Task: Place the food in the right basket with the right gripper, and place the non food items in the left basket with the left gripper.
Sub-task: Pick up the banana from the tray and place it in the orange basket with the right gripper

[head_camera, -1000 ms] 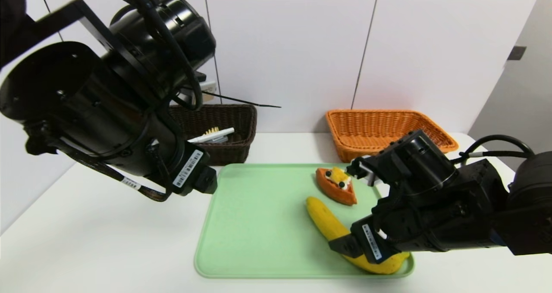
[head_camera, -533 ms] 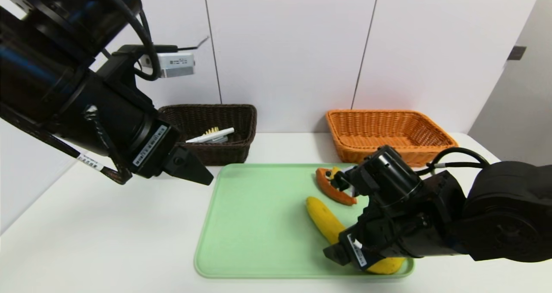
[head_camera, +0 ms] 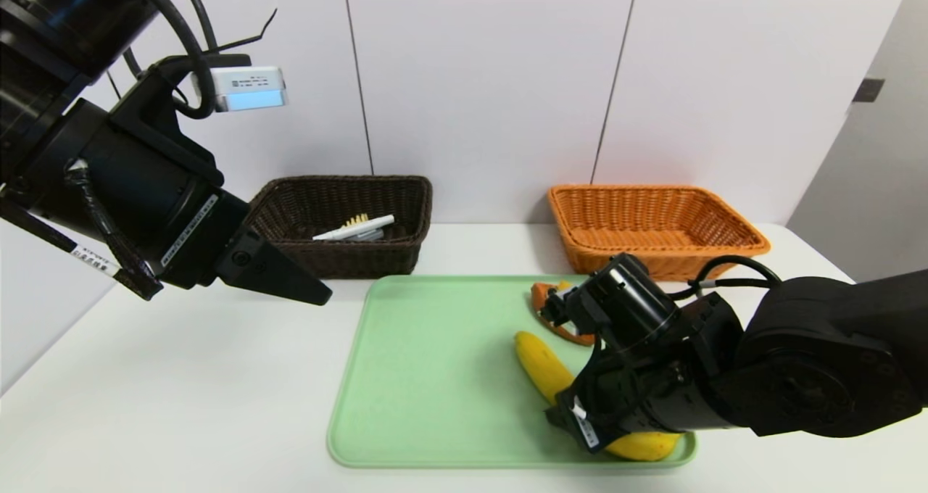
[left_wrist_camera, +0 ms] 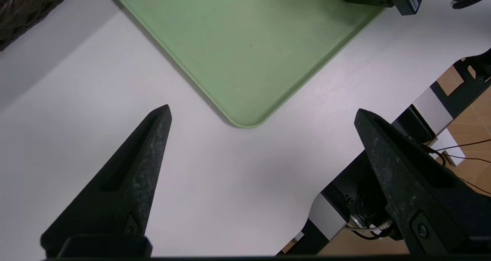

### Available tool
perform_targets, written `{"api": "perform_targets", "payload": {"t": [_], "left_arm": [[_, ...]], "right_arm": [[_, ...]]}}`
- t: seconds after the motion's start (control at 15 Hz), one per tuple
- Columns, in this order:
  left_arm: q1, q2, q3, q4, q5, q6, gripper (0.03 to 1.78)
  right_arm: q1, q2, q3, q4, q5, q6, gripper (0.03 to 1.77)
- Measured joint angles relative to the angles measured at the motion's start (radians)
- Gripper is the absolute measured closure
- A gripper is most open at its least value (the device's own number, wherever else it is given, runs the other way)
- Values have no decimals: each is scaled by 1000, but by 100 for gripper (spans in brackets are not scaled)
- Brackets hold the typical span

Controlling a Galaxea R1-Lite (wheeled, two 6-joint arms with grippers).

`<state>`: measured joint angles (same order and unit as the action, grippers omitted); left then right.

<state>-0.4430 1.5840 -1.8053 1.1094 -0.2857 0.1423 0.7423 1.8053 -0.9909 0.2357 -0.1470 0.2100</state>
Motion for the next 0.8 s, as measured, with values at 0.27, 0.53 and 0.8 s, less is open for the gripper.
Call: {"api": "perform_targets", "payload": {"t": [0.27, 0.53, 0.8], "left_arm": [[3, 0, 2, 0, 10, -1, 12], [7, 3, 7, -1, 36, -5, 12], [7, 0, 11, -1, 37, -6, 12]], "right_arm": [[0, -18, 2, -53, 1, 1, 130], [-2, -59, 4, -102, -4, 2, 136], [-4, -111, -22, -156, -74, -5, 136]]}}
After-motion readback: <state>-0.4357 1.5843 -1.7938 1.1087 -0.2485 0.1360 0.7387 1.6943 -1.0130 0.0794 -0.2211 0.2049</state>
